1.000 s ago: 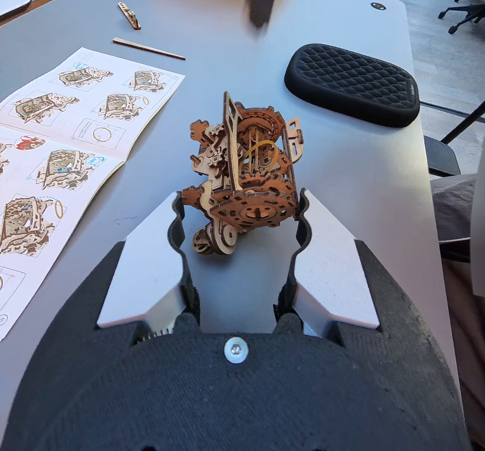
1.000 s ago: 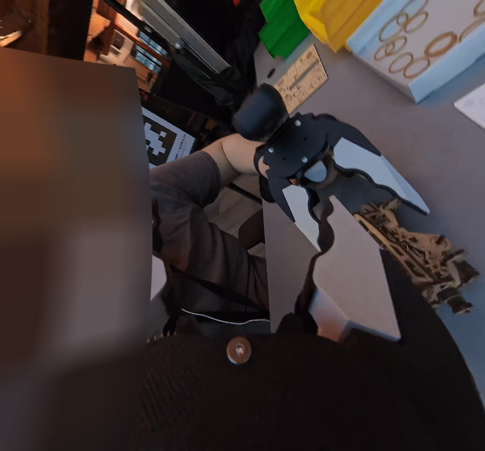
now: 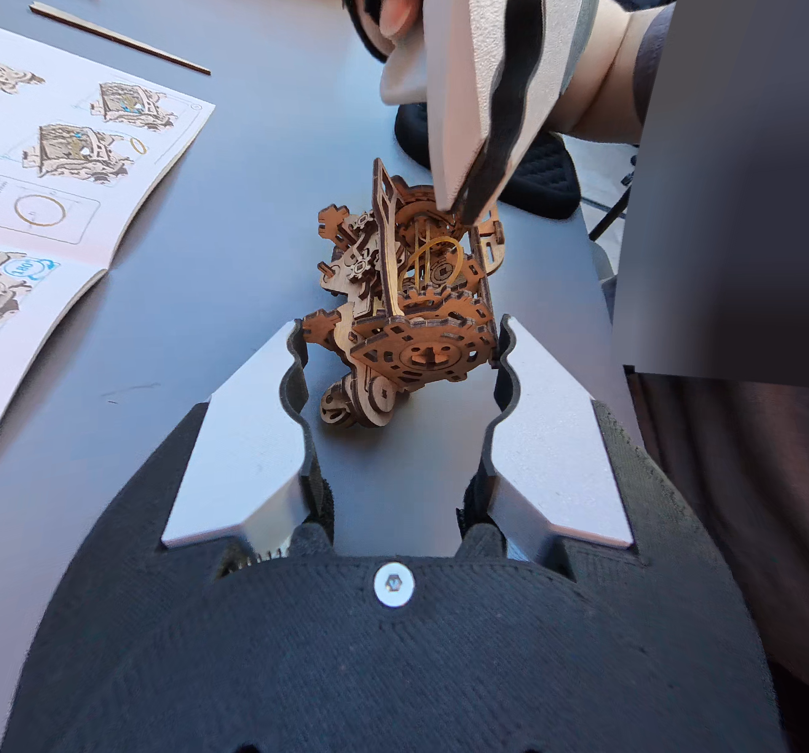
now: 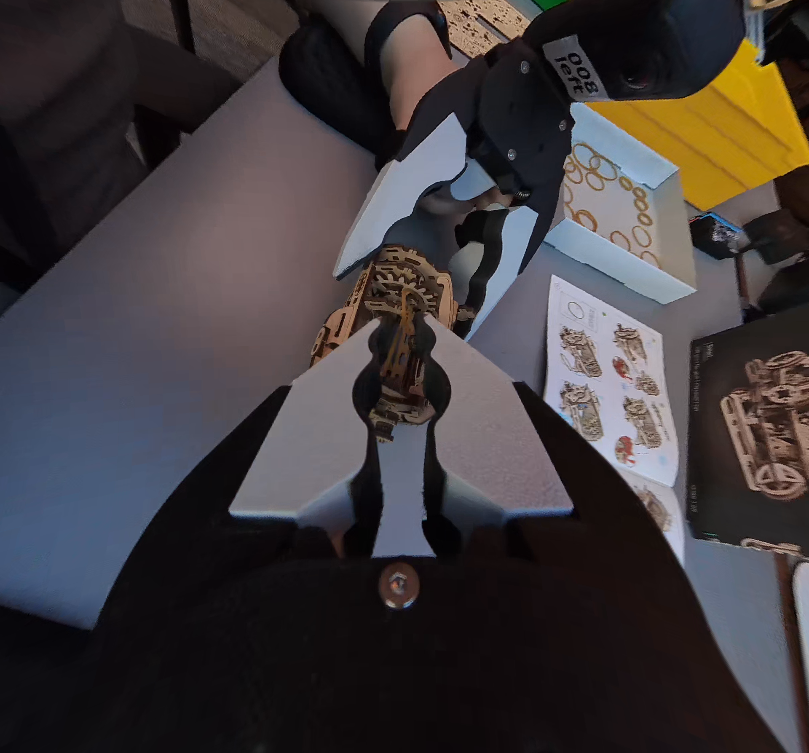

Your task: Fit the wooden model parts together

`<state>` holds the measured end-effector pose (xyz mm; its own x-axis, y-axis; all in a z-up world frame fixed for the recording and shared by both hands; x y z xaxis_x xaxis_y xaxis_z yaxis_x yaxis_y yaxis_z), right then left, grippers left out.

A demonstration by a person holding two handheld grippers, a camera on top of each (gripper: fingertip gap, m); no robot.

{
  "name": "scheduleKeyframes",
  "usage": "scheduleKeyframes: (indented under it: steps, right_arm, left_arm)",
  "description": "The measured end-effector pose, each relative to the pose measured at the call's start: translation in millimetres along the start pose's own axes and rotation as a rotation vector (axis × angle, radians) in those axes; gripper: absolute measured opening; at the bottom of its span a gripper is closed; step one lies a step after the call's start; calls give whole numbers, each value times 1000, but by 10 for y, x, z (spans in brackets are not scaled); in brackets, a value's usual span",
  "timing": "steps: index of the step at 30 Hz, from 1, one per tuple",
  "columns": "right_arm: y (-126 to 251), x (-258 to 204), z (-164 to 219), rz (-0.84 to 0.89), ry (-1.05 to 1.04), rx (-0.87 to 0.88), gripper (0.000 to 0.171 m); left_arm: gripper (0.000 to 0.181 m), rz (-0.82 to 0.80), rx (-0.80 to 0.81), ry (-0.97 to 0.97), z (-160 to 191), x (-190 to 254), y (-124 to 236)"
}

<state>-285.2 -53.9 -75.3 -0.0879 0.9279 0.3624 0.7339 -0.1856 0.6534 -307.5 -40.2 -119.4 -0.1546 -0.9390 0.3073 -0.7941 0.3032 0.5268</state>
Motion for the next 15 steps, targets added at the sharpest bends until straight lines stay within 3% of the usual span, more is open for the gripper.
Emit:
scheduleKeyframes:
  steps: [1,15]
  right_arm:
    - [-4,18,18,-18,-24,16,11]
    - [-27,69,16,-220,-43,106,14]
  left_arm:
    - [86,14,0,19,-1,-7,0]
    - [86,165,-10,169,4,-31,-2]
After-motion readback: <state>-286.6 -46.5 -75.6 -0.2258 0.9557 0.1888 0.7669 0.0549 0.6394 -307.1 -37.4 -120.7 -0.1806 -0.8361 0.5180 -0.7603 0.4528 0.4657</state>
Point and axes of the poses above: each gripper's, where its closed fingertips meet, y back along the fingers, z out of its underside, x = y × z across the jaws, the point moved 1 cm from there along y, back along the fingers, and after that the axes turned 7 degrees about -x, right-handed, at the moved point
